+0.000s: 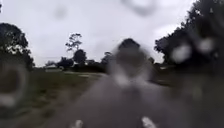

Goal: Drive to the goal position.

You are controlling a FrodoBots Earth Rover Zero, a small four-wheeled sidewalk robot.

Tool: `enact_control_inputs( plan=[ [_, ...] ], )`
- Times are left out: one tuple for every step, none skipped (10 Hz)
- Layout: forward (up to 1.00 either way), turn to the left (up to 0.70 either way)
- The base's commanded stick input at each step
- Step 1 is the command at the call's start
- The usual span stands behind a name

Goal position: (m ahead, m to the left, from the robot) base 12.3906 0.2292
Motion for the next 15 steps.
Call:
enact_control_inputs(
  plan=[
    [0.85, 0.00],
    [0.85, 0.00],
    [0.85, 0.00],
    [0.85, 0.00],
    [0.85, 0.00],
    [0.85, 0.00],
    [0.85, 0.06],
    [0.85, 0.27],
    [0.85, 0.32],
    [0.85, 0.06],
    [0.85, 0.00],
    [0.85, 0.00],
    [0.85, 0.00],
    [0.85, 0.00],
    [0.85, 0.00]
  ],
)
